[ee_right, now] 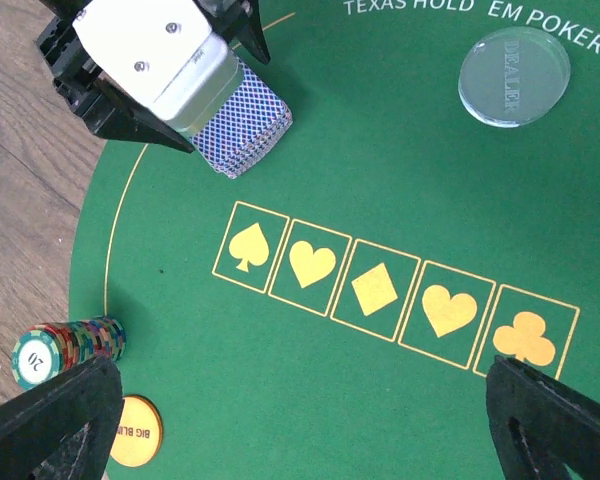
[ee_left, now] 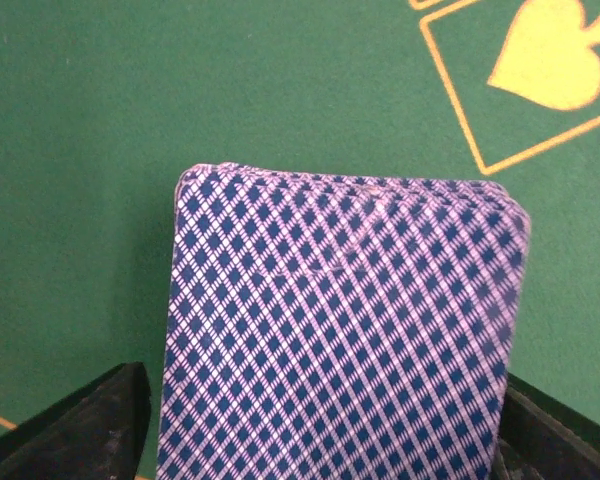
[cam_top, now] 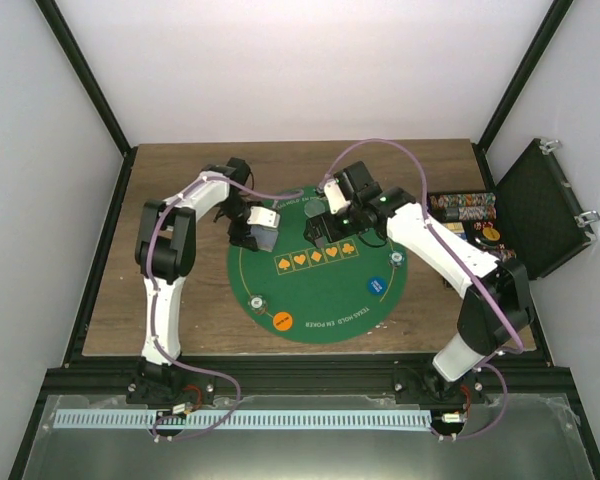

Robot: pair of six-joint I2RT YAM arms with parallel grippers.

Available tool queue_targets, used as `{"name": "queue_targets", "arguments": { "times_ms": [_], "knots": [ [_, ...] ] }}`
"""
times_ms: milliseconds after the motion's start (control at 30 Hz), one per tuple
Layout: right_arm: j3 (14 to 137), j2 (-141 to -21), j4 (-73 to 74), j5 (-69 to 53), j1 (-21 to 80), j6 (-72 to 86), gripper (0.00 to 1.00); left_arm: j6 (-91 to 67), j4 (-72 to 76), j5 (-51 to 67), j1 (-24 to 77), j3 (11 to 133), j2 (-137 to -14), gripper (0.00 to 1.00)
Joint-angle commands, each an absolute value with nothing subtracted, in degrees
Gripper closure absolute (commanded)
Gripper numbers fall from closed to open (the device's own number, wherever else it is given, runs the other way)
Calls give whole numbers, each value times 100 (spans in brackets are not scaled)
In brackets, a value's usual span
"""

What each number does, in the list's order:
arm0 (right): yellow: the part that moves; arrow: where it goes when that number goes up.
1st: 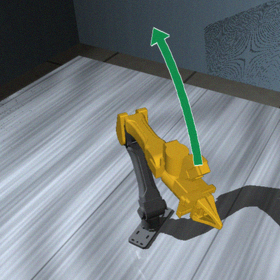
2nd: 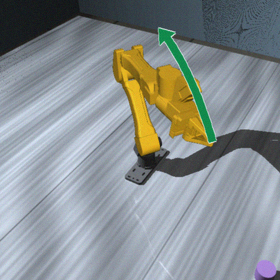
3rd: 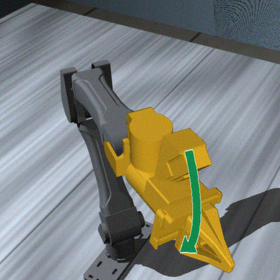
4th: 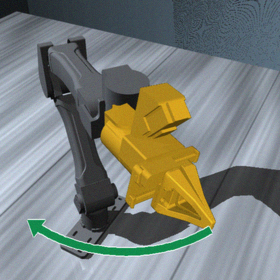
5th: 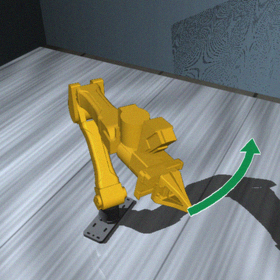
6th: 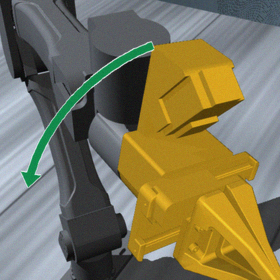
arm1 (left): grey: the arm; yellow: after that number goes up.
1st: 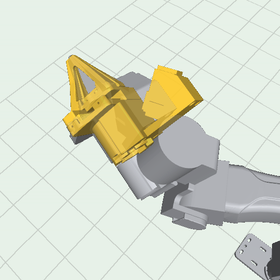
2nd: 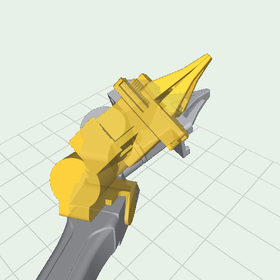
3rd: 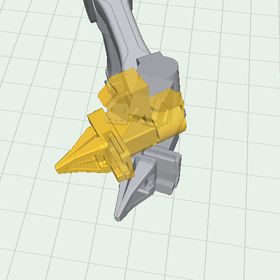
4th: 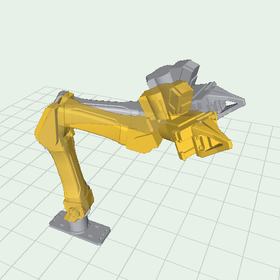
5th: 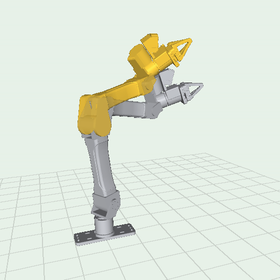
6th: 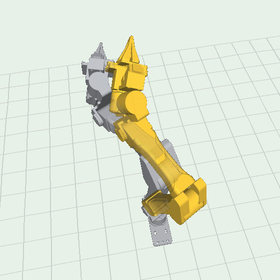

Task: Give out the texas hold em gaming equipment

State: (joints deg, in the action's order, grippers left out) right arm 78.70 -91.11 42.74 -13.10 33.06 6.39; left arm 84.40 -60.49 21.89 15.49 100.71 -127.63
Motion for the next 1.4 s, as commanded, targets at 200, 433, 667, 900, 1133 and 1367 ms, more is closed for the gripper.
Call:
{"name": "queue_targets", "arguments": {
  "times_ms": [200,433,667,900,1133,1367],
  "knots": [
    [7964,-9029,4166,-1402,3091,590,0,8732,-5718,2123,1670,9533,-12659,39],
    [7778,-8723,3959,-1741,2563,976,0,8198,-5468,2536,1656,9367,-12291,54],
    [7167,-8363,3172,-3139,1776,1759,0,7425,-5220,2749,1652,9160,-11454,54],
    [7286,-9219,2052,-4688,1709,2591,0,6994,-5959,2803,1744,9303,-10411,51],
    [8138,-10246,1021,-5837,2178,3006,6,6424,-6497,2235,2116,9439,-9887,51],
    [8327,-10819,143,-6531,2568,3432,13,5998,-6614,1888,2240,9719,-9930,52]
  ]
}}
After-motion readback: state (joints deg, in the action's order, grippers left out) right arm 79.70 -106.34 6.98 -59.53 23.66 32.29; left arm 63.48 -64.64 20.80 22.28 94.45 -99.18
